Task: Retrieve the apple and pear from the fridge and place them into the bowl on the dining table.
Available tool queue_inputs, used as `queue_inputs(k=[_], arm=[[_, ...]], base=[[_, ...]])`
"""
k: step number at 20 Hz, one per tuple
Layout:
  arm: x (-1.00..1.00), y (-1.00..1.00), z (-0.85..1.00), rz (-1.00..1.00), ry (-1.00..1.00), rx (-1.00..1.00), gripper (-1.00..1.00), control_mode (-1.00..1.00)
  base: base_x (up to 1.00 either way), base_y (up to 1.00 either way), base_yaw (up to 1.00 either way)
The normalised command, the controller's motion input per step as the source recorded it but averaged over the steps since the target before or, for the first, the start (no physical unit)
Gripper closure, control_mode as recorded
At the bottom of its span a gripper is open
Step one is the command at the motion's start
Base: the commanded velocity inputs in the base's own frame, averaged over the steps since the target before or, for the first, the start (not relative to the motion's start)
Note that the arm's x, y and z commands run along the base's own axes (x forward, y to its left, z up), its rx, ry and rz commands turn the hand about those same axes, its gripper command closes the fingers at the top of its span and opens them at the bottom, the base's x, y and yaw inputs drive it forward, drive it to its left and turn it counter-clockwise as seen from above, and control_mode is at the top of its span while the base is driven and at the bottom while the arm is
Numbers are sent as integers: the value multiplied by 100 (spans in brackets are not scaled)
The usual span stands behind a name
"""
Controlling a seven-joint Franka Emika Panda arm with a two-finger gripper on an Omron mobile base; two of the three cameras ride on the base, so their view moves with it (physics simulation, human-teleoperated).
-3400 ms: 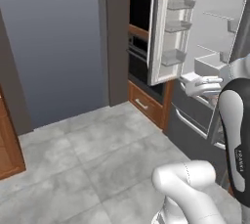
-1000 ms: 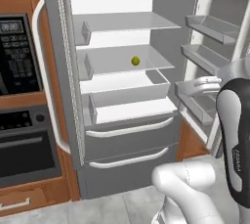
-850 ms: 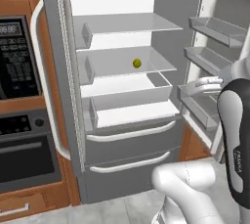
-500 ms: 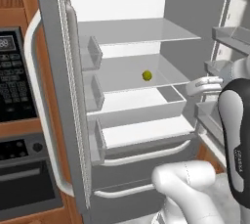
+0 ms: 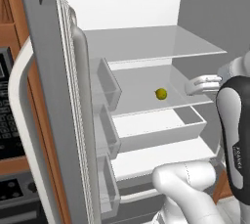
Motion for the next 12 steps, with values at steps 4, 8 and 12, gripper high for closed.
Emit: queue_inputs(k=[4, 8, 12], arm=[[0, 0, 0, 0, 0, 0, -100, 100], [0, 0, 0, 0, 0, 0, -100, 100], [0, 0, 0, 0, 0, 0, -100, 100]], base=[[24, 4, -2], [0, 0, 0], [0, 0, 0]])
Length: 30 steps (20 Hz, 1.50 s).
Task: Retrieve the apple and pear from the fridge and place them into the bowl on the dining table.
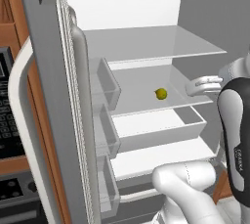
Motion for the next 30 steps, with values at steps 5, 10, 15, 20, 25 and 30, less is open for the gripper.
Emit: queue_inputs(k=[5, 10, 15, 20, 25, 30], arm=[[0, -9, -37, -2, 0, -11, -100, -100], [10, 0, -35, -9, 0, -20, -100, -100], [56, -1, -22, -9, 0, -4, -100, -100], [72, -14, -11, 0, 1, 0, -100, -100], [69, -12, -33, 0, 0, 0, -100, -100], [60, -3, -40, 0, 0, 0, -100, -100]], base=[[0, 0, 0], [0, 0, 0], [0, 0, 0], [0, 0, 0], [0, 0, 0], [0, 0, 0]])
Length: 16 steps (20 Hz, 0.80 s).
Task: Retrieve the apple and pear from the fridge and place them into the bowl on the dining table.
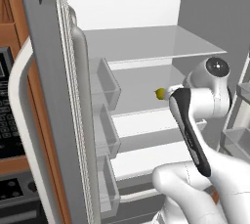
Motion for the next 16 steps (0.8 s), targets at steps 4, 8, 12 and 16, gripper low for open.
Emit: queue_inputs(k=[4, 8, 12, 16], arm=[[58, -6, -30, 0, 0, 0, -100, -100], [59, -11, -29, 0, 0, 0, -100, -100], [62, -12, -26, 0, 0, 0, -100, -100], [60, -8, -21, 0, 1, 0, -100, -100]], base=[[0, 0, 0], [0, 0, 0], [0, 0, 0], [0, 0, 0]])
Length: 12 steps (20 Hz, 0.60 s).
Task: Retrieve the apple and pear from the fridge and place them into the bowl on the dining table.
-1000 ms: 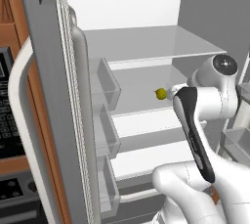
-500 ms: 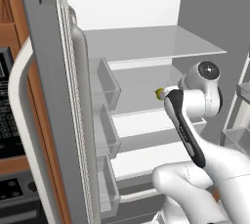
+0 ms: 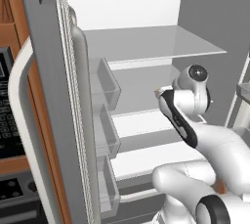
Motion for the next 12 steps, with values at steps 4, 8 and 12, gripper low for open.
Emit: queue_inputs(k=[4, 8, 12], arm=[[57, -3, -19, 0, 2, 0, -100, -100], [47, 0, -24, 0, 1, 0, -100, -100], [47, 0, -24, 0, 2, 0, -100, -100]], base=[[0, 0, 0], [0, 0, 0], [0, 0, 0]])
